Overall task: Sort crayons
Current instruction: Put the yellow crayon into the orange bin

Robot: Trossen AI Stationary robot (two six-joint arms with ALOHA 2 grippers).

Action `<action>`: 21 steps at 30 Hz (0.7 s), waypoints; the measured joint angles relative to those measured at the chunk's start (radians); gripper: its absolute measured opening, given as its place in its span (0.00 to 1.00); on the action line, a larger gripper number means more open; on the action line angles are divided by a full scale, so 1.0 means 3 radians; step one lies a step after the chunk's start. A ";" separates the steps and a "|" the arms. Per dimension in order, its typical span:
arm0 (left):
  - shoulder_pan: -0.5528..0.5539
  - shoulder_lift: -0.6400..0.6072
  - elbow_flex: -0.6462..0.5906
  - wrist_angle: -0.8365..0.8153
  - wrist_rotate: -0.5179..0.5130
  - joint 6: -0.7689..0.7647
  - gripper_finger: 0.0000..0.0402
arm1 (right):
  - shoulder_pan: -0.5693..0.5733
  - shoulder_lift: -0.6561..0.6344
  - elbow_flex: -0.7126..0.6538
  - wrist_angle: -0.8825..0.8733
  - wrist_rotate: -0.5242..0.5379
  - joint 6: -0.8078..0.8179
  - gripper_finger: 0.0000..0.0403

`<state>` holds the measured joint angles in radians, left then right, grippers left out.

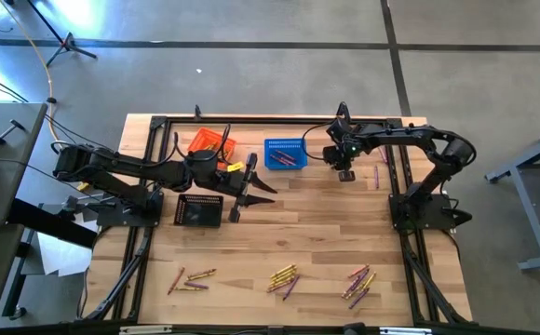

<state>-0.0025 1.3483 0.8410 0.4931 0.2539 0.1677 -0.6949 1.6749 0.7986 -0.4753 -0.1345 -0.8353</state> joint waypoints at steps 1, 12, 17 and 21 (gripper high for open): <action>0.0000 0.0000 0.0000 -0.0002 0.0000 0.0001 0.24 | 0.0000 -0.0009 0.0000 -0.0006 0.0007 0.0001 0.20; 0.0000 0.0000 0.0000 -0.0024 0.0000 -0.0029 0.23 | 0.0010 0.0040 0.0339 -0.0282 -0.0128 0.0723 0.19; 0.0000 0.0000 0.0000 -0.0047 0.0000 -0.0057 0.23 | 0.0036 0.0032 0.0431 -0.0288 -0.0381 0.1184 0.18; 0.0000 0.0000 0.0000 -0.0058 0.0000 -0.0057 0.23 | 0.0034 0.0030 0.0509 -0.0329 -0.0514 0.1300 0.18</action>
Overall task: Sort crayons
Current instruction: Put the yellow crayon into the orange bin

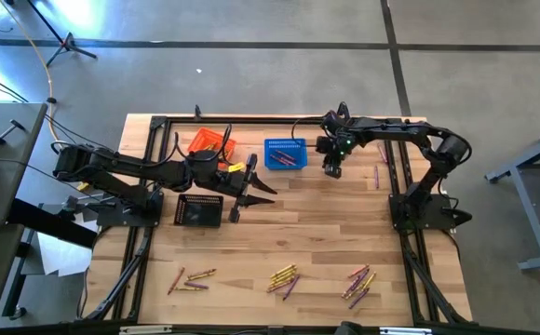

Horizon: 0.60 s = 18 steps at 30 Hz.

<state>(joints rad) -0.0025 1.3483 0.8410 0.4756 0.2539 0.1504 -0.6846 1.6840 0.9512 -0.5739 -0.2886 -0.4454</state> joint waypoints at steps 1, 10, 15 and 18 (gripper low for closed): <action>0.0000 0.0000 0.0000 -0.0012 0.0000 -0.0001 0.23 | 0.0002 0.0000 0.0013 -0.0038 0.0003 -0.0011 0.18; 0.0000 0.0000 0.0000 -0.0028 0.0000 -0.0033 0.23 | -0.0002 -0.0001 0.0062 -0.0348 0.0469 -0.0623 0.22; 0.0000 0.0000 0.0000 -0.0029 0.0000 -0.0032 0.23 | 0.0013 0.0050 0.0062 -0.0327 0.0595 -0.0959 0.28; 0.0000 0.0000 0.0001 -0.0036 0.0000 -0.0030 0.23 | 0.0019 0.0123 0.0064 -0.0339 0.0737 -0.1135 0.31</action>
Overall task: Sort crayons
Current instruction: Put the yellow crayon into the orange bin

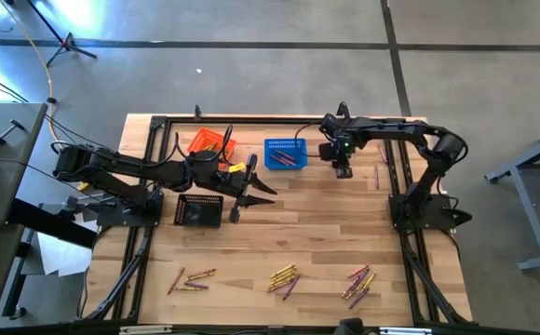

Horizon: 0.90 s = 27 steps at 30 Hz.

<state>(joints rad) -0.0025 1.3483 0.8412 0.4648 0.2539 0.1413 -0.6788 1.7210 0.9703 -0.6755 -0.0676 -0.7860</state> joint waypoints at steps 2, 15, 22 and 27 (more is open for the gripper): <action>0.0000 0.0000 0.0001 -0.0008 0.0000 0.0002 0.23 | 0.0000 0.0061 0.0004 0.0002 0.0074 -0.0113 0.32; 0.0000 0.0000 0.0001 -0.0058 0.0000 0.0003 0.23 | -0.0047 0.0222 0.0045 -0.0074 0.0060 -0.0204 0.31; 0.0000 0.0000 0.0001 -0.0067 0.0000 0.0003 0.23 | -0.0095 0.0228 0.0043 -0.0117 -0.0084 0.0080 0.23; 0.0000 0.0000 0.0001 -0.0067 0.0000 -0.0019 0.23 | -0.0100 0.0232 0.0043 -0.0166 -0.0203 0.0360 0.14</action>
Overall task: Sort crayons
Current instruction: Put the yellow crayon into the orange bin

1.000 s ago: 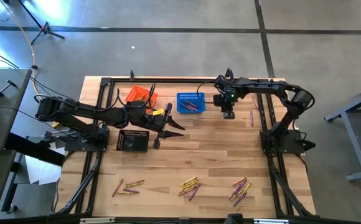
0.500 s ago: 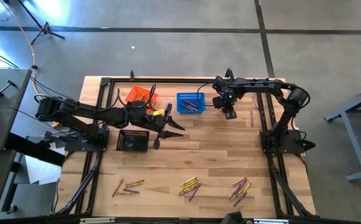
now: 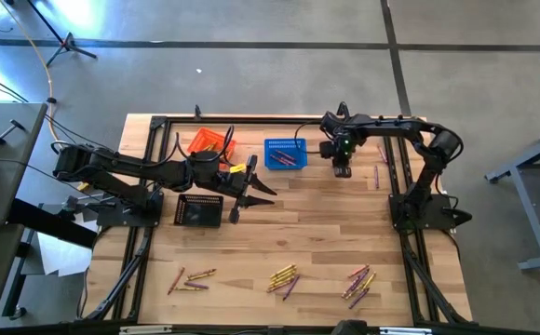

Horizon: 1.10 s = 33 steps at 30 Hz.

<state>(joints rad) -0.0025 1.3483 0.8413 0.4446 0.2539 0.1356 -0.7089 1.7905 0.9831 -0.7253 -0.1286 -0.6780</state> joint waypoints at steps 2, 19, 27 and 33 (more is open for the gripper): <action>0.0000 0.0000 0.0000 0.0000 0.0000 -0.0001 0.23 | -0.0005 0.0000 -0.0002 -0.0005 -0.0089 0.0209 0.11; 0.0000 0.0000 0.0000 0.0000 0.0001 -0.0014 0.23 | 0.0010 0.0001 0.0003 -0.0250 -0.0044 0.0778 0.24; -0.0001 0.0000 0.0000 -0.0017 0.0000 -0.0014 0.23 | 0.0010 0.0001 0.0002 -0.0396 0.0030 0.0783 0.27; -0.0019 0.0000 0.0000 -0.0023 0.0000 -0.0014 0.23 | 0.0009 0.0001 0.0000 -0.0426 0.0074 0.0788 0.23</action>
<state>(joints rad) -0.0083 1.3483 0.8413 0.4377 0.2539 0.1314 -0.7063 1.7908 0.9833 -0.8530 -0.1063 -0.4416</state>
